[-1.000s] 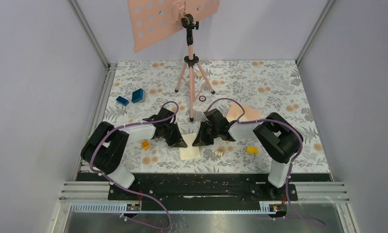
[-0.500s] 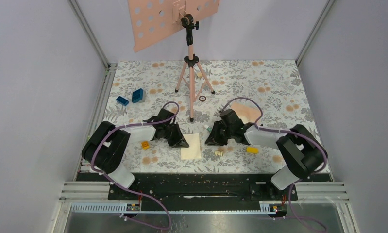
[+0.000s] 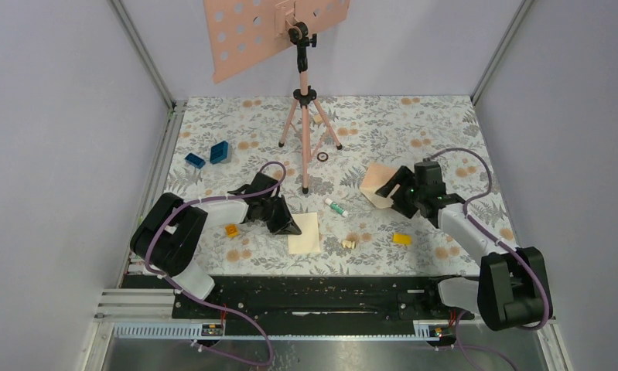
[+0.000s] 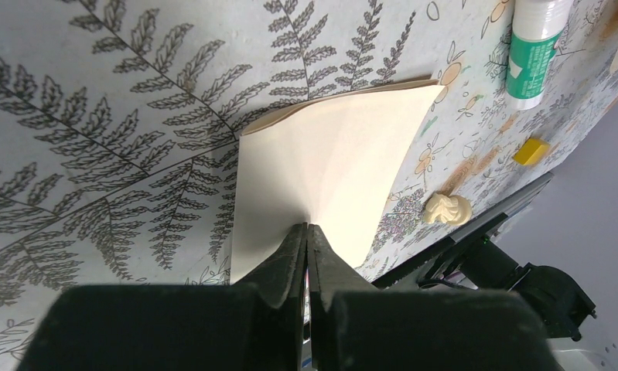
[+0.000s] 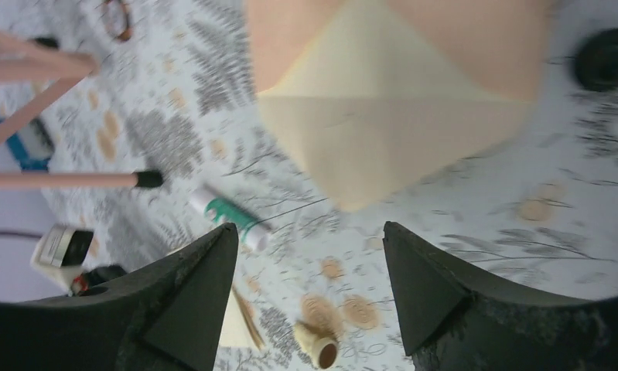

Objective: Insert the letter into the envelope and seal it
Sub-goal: Move the envelope to the center of the board.

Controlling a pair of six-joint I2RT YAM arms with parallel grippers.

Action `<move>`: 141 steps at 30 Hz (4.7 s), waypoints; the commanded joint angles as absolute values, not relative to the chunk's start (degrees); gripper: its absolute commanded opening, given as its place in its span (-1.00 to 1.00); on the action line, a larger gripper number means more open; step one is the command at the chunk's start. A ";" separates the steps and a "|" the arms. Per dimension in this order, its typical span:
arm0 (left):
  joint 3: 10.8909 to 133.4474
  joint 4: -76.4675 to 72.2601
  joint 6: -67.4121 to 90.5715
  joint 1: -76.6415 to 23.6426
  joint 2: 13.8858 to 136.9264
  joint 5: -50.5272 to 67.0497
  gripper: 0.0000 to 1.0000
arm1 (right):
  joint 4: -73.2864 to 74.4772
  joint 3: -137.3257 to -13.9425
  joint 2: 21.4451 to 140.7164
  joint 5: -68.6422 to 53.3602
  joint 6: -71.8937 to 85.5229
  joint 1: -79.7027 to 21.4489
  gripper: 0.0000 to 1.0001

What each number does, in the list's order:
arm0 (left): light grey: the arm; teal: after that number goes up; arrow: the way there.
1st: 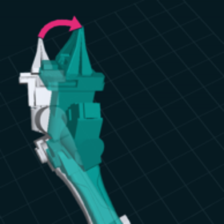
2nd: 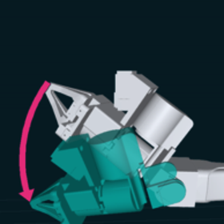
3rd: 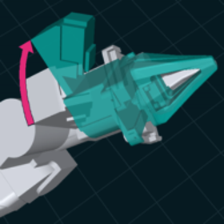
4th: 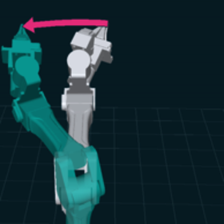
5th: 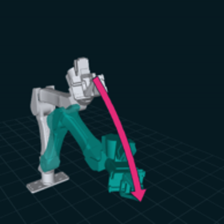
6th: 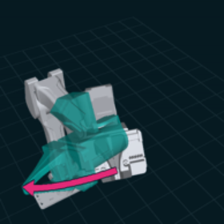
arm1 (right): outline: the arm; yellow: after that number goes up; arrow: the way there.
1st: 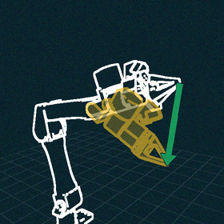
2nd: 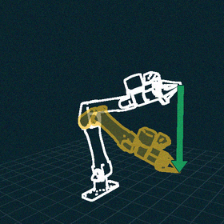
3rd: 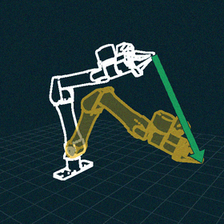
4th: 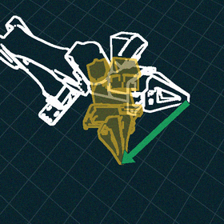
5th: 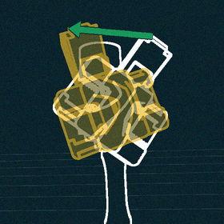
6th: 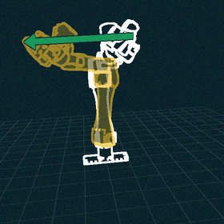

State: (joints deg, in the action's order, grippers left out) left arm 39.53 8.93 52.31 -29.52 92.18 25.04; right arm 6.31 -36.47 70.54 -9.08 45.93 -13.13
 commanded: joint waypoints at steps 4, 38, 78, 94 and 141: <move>38.34 14.76 49.48 -29.97 93.63 19.08 -1.00 | 3.66 -34.40 74.99 -7.83 52.94 -8.35 0.54; 39.89 16.74 48.63 -29.97 92.23 18.84 -1.00 | -5.57 -27.40 67.76 -19.29 53.72 -6.35 -1.00; 41.67 17.75 47.00 -29.94 91.81 18.86 -1.00 | -4.11 -18.60 55.32 -24.49 71.32 -25.31 0.06; 42.30 17.69 47.21 -29.98 91.96 20.16 -1.00 | 32.21 -37.75 56.34 -9.18 32.71 -11.24 0.14; 42.32 17.45 47.61 -30.39 91.14 20.64 -1.00 | 15.02 -37.29 66.58 -12.15 32.97 -6.48 -0.38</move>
